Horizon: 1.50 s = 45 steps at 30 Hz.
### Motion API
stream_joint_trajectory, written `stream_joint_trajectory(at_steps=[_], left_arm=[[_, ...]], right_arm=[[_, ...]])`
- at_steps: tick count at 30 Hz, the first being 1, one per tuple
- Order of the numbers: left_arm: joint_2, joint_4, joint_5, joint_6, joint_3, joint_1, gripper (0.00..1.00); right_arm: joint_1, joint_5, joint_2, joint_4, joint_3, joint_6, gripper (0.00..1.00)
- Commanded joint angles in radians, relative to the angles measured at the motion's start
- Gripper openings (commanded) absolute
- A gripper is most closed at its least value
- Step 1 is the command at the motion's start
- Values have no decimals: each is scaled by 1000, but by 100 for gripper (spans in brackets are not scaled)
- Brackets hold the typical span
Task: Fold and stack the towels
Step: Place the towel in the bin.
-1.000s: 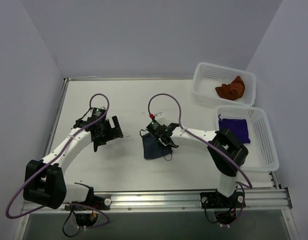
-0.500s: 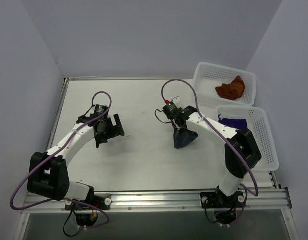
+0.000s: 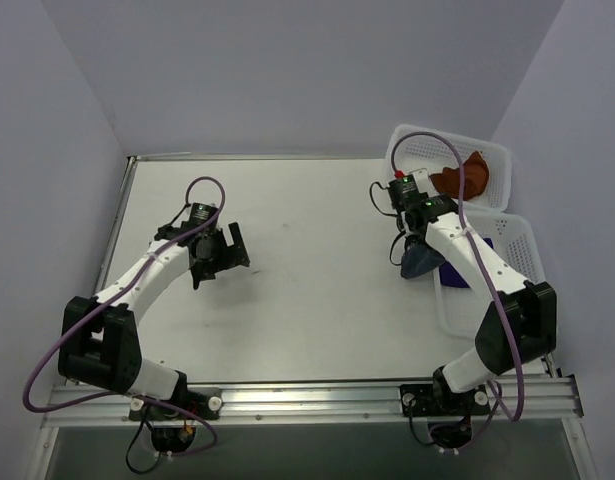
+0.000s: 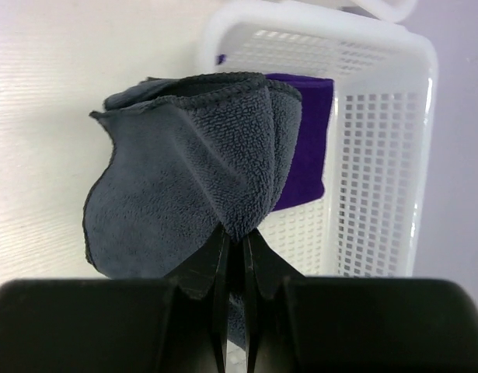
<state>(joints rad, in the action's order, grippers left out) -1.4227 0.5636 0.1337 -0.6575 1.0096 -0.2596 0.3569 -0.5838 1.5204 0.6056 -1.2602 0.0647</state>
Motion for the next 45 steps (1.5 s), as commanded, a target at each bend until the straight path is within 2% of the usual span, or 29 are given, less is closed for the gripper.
stream_joint_trajectory(at_steps=[1,9,16,29,41,42,43,45], left_arm=[[-2,10,0,18,52,3,94],[-5,5,3,21,61,3,94],[-15,-5,6,22,72,3,94],[-21,-11,18,22,72,2,94],[-39,-18,37,27,86,2,94],[-39,-18,37,27,86,2,94],[-38,-16,37,29,86,2,94],[-35,-14,35,30,86,2,94]], right_arm=[[-51,4,-72,16,22,-38,0],[-203,102,-94,-105,119,-153,0],[-329,173,-60,-219,145,-170,0],[-466,266,66,-343,202,-197,0],[-515,237,107,-388,203,-207,1],[-516,234,107,-392,202,-207,1],[-516,230,106,-395,200,-203,8],[-516,219,106,-389,193,-197,28]])
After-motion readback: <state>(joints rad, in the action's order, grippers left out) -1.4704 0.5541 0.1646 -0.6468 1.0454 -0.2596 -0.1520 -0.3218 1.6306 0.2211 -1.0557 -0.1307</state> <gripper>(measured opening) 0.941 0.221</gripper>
